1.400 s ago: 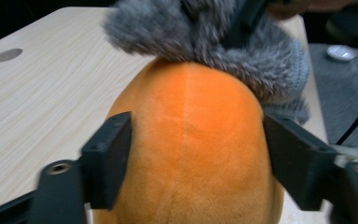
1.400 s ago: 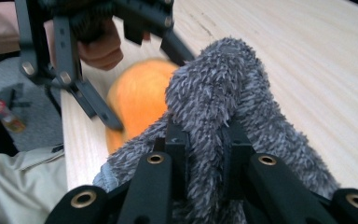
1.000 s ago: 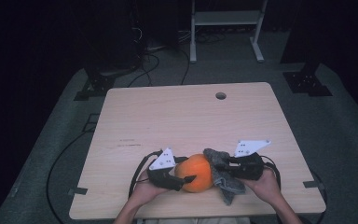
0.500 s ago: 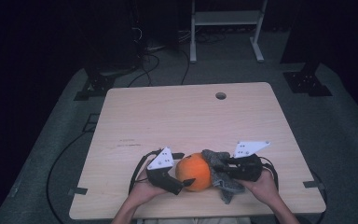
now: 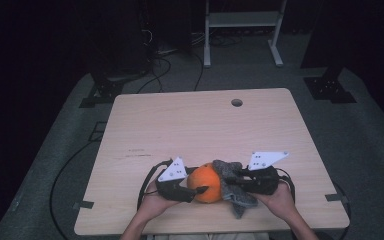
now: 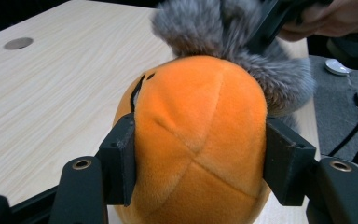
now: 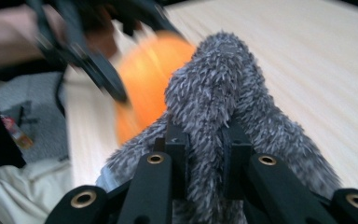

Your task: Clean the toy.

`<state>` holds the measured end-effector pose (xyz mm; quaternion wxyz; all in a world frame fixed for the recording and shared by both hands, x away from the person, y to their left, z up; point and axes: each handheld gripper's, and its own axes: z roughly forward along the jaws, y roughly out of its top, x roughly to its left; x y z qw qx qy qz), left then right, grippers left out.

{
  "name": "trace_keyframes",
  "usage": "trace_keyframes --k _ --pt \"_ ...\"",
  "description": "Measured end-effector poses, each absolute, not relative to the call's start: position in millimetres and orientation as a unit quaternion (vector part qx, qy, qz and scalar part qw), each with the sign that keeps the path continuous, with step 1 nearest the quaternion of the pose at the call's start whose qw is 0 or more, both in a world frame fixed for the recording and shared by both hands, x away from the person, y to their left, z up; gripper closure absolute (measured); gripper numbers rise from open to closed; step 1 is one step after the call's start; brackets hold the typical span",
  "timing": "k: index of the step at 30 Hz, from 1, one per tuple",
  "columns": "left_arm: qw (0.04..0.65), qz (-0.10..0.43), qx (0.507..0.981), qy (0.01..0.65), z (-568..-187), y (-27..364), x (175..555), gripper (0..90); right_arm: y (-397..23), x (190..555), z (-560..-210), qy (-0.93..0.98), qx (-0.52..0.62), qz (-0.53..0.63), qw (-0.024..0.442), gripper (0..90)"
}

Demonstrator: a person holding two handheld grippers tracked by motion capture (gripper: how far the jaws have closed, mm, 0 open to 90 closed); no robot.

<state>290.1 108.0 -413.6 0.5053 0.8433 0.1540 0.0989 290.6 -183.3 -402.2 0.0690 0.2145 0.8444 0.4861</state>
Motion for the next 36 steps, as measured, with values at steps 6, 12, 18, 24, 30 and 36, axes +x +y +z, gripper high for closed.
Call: trace_keyframes --k 6,12,18,24,30,36 --pt "0.508 0.099 0.841 0.159 -411 103 290 37.1 -172 280 -384 0.833 0.184 0.517 0.072 76.0" --pt "0.501 0.100 0.843 0.166 -409 107 290 36.7 -175 290 -400 0.843 0.210 0.490 0.067 76.1" --pt "0.498 0.097 0.846 0.167 -407 103 290 35.1 -164 277 -385 0.840 0.176 0.507 0.083 76.0" --pt "0.506 0.086 0.842 0.164 -415 103 295 8.2 -177 290 -402 0.839 0.215 0.495 0.068 76.0" --pt "0.500 0.084 0.845 0.170 -424 101 299 19.6 -178 290 -402 0.839 0.220 0.492 0.076 76.0" --pt "0.495 0.093 0.848 0.165 -418 98 295 33.9 -177 283 -381 0.823 0.203 0.527 0.061 76.0"
